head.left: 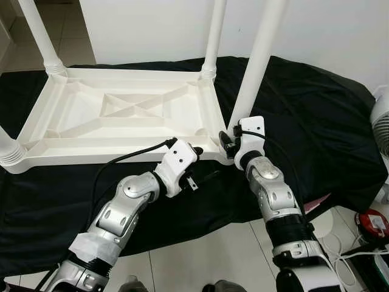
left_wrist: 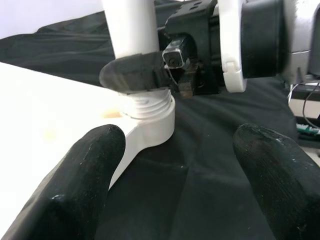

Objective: Building children table

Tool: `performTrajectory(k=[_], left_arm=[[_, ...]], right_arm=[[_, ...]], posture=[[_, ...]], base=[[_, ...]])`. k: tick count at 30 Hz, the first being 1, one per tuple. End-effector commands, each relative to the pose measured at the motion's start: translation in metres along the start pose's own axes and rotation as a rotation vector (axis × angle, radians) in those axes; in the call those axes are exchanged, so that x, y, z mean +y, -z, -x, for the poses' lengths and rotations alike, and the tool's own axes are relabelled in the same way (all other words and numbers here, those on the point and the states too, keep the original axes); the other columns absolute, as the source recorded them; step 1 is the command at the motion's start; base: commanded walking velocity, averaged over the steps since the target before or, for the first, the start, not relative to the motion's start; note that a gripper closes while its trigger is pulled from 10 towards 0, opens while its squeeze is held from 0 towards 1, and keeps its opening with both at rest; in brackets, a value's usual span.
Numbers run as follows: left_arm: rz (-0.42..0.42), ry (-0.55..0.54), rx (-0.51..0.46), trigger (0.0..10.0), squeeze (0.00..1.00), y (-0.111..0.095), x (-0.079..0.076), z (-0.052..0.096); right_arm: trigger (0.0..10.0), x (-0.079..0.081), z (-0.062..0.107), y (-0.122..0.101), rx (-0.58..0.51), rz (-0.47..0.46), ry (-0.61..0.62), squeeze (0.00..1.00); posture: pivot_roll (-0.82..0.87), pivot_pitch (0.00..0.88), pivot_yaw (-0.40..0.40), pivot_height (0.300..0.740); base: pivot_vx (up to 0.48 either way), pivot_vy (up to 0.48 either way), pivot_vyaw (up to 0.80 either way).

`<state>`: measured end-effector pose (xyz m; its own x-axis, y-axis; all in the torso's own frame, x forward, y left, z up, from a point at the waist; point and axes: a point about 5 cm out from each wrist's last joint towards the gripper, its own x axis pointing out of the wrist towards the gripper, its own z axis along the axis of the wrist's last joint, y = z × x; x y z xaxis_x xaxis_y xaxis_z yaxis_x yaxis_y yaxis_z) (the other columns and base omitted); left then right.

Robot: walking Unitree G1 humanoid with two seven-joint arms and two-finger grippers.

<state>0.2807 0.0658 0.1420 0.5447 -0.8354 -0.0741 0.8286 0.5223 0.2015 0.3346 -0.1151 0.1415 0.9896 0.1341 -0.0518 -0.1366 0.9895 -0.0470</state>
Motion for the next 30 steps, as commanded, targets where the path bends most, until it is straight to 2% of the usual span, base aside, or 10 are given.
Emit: performTrajectory(k=[1,7,8,10,11,19,20,21,22,30], left_arm=[[-0.016,0.047,-0.001,10.0,0.0,-0.001,-0.005,-0.002],[-0.018,0.061,-0.002,10.0,0.0,-0.001,-0.006,-0.003],[-0.019,0.063,-0.002,10.0,0.0,-0.002,-0.006,-0.004],[-0.02,0.064,-0.003,10.0,0.0,-0.002,-0.005,-0.004],[-0.02,0.064,-0.004,10.0,0.0,-0.002,-0.005,-0.004],[-0.015,0.065,-0.005,10.0,0.0,-0.002,-0.008,-0.004],[-0.013,0.061,-0.002,10.0,0.0,-0.001,-0.008,-0.003],[-0.013,0.061,-0.002,10.0,0.0,-0.001,-0.008,-0.003],[-0.011,0.054,0.0,10.0,0.0,0.0,-0.007,-0.002],[-0.009,0.047,0.005,10.0,0.0,0.001,-0.005,0.0]], right_arm=[[10.0,0.007,0.005,0.005,0.035,-0.011,0.08,0.0],[10.0,0.012,0.008,-0.001,0.032,-0.023,0.098,0.0],[10.0,0.011,0.008,-0.003,0.024,-0.043,0.101,0.18],[10.0,0.012,0.009,-0.006,0.025,-0.057,0.111,0.18],[10.0,0.013,0.01,-0.008,0.009,-0.063,0.103,1.0],[10.0,0.006,0.013,-0.014,-0.043,-0.106,0.054,1.0],[10.0,0.001,0.016,-0.009,-0.029,-0.127,0.021,0.85],[10.0,0.001,0.016,-0.009,-0.029,-0.127,0.021,0.85],[10.0,-0.005,0.02,-0.001,-0.016,-0.126,-0.012,0.0],[10.0,-0.021,0.033,0.018,-0.032,-0.001,-0.223,0.0]], posture=[[0.06,0.0,-0.05,0.74],[0.05,0.0,-0.046,0.74],[0.05,0.0,-0.045,0.74],[0.05,0.0,-0.045,0.74],[0.05,0.0,-0.045,0.74],[0.05,0.0,-0.051,0.74],[0.06,0.0,-0.054,0.74],[0.06,0.0,-0.054,0.74],[0.06,0.0,-0.057,0.74],[0.04,0.0,-0.04,0.74]], base=[[0.0,0.0,0.0],[0.0,0.0,0.0],[0.0,0.0,0.0],[0.0,0.0,0.0],[0.0,0.0,0.0],[0.0,0.0,0.0],[0.0,0.0,0.0],[0.0,0.0,0.0],[0.0,0.0,0.0],[0.0,0.0,0.0]])
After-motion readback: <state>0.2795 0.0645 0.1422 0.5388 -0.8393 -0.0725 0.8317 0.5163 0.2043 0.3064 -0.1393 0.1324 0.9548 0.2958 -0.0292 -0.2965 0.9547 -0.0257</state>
